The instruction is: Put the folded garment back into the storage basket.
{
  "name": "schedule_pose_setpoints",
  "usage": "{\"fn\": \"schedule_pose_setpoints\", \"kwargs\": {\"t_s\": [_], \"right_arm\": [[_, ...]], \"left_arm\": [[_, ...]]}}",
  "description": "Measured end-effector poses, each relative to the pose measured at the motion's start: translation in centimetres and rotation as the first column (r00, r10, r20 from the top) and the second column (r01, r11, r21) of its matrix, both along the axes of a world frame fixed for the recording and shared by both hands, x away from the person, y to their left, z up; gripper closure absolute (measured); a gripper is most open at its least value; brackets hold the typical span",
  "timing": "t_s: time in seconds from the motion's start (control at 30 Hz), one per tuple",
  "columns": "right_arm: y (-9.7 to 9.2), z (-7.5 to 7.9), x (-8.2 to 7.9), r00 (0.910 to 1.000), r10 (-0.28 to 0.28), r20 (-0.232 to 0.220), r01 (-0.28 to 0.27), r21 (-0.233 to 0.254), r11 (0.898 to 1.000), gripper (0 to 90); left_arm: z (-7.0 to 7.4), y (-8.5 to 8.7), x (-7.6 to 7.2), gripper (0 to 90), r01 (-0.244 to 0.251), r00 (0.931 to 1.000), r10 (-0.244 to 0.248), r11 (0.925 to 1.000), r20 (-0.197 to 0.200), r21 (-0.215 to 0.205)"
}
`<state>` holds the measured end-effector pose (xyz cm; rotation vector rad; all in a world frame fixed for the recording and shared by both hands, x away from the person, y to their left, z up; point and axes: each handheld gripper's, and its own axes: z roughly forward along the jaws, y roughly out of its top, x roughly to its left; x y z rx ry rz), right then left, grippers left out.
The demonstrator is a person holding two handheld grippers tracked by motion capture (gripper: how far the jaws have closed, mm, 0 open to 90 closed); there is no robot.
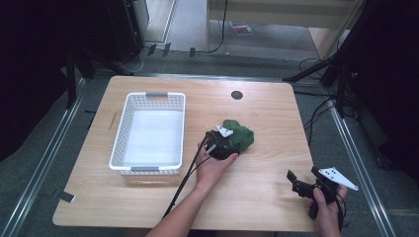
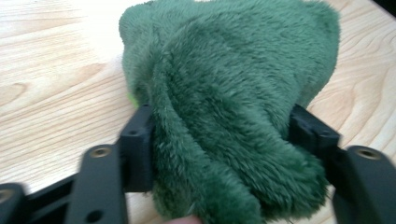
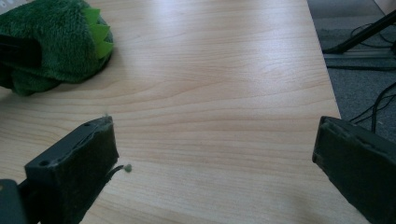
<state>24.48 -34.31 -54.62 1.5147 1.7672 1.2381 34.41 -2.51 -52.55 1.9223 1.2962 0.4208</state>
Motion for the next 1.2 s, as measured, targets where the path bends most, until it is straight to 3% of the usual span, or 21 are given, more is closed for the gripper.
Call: {"fn": "schedule_pose_setpoints", "kwargs": {"t_s": [0.13, 0.23, 0.53, 0.77, 0.97, 1.2], "right_arm": [[0.0, 0.0, 0.0, 1.0000, 0.002, 0.000, -0.002, -0.001, 1.000, 0.1], [0.0, 0.0, 0.0, 1.0000, 0.002, -0.001, -0.002, -0.002, 1.000, 0.1], [0.0, 0.0, 0.0, 1.0000, 0.004, 0.000, -0.004, -0.001, 1.000, 0.1], [0.0, 0.0, 0.0, 1.0000, 0.004, -0.001, -0.004, -0.001, 1.000, 0.1], [0.1, 0.0, 0.0, 1.0000, 0.002, -0.002, -0.002, -0.006, 1.000, 0.1], [0.1, 0.0, 0.0, 1.0000, 0.003, -0.003, -0.003, -0.010, 1.000, 0.1]], "left_arm": [[-0.1, 0.2, 0.0, 47.5, 0.016, 0.9998, -0.016, 0.9997, -0.008, 0.016], [-0.1, 0.2, -0.1, 56.6, 0.020, 0.9998, -0.020, 0.9996, 0.000, 0.022], [0.8, 0.5, -0.5, 66.2, 0.042, 0.9985, -0.042, 0.9990, 0.035, 0.014], [3.1, 1.6, -1.4, 66.0, 0.044, 0.9952, -0.041, 0.9986, 0.089, -0.030], [5.8, 3.7, -2.5, 65.6, 0.052, 0.9884, -0.043, 0.9966, 0.146, -0.064], [7.5, 5.6, -3.1, 65.5, 0.046, 0.9830, -0.029, 0.9947, 0.181, -0.092]]}}
